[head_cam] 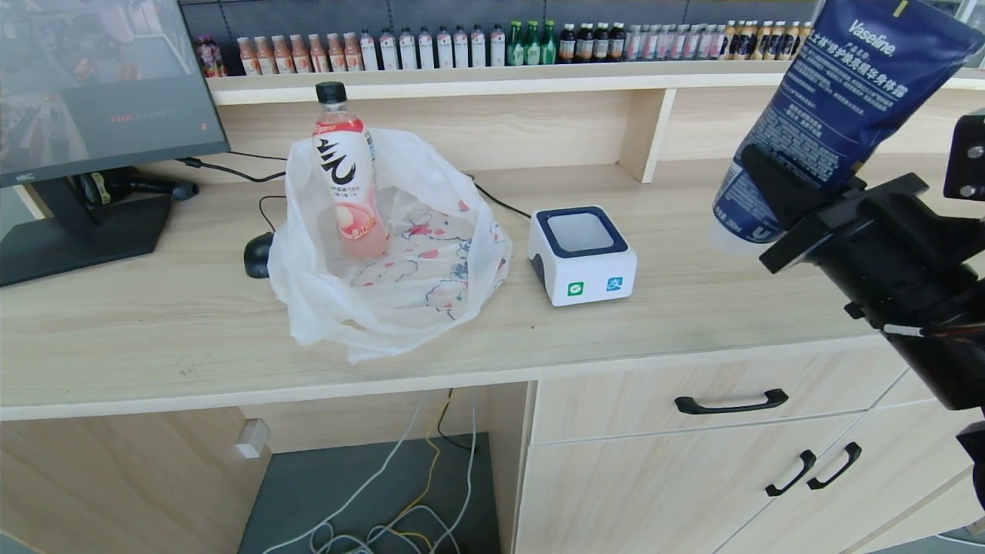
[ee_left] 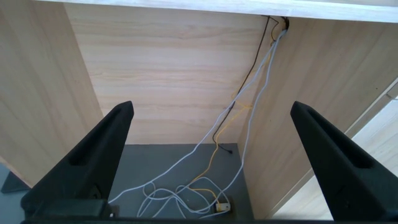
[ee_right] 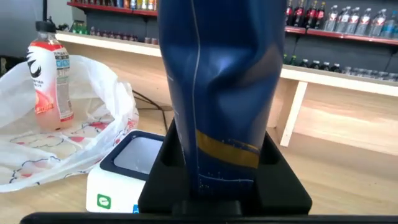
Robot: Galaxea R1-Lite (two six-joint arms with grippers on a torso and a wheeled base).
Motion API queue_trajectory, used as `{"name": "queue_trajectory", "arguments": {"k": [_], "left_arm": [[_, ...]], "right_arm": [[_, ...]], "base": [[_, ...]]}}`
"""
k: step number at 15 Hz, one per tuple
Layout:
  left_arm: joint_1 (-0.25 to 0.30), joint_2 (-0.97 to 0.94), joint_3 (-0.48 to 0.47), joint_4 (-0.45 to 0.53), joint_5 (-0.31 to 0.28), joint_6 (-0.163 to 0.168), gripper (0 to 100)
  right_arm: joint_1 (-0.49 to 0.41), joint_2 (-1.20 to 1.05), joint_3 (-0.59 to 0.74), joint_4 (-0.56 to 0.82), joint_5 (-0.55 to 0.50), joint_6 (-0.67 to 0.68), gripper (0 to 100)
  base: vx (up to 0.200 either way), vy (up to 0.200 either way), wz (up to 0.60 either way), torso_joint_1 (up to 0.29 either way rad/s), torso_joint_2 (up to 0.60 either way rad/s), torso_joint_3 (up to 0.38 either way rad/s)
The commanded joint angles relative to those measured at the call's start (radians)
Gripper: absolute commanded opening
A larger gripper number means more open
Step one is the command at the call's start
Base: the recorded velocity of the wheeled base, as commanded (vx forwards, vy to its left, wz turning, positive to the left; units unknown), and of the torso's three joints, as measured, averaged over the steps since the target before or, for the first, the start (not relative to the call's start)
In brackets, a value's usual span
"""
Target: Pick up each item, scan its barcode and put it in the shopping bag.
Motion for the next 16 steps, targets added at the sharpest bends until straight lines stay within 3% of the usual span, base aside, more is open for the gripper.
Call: {"name": "queue_trajectory", "arguments": {"k": [1,10,16], "left_arm": [[0.0,0.0,0.0,0.0,0.0,0.001,100],[0.002,0.0,0.0,0.0,0.0,-0.004,100],[0.0,0.0,0.0,0.0,0.0,-0.005,100]], "right_arm": [[0.022,0.074,-0.014,-0.033,-0.049,0.0,0],[0.016,0.123,-0.164,-0.033,-0.108,0.05,0],[0.013,0.124,-0.166,-0.033,-0.106,0.086,0]], "base": [[0.0,0.0,0.0,0.0,0.0,0.0],[0.0,0.0,0.0,0.0,0.0,0.0],[0.0,0.2,0.0,0.003,0.0,0.002]]}}
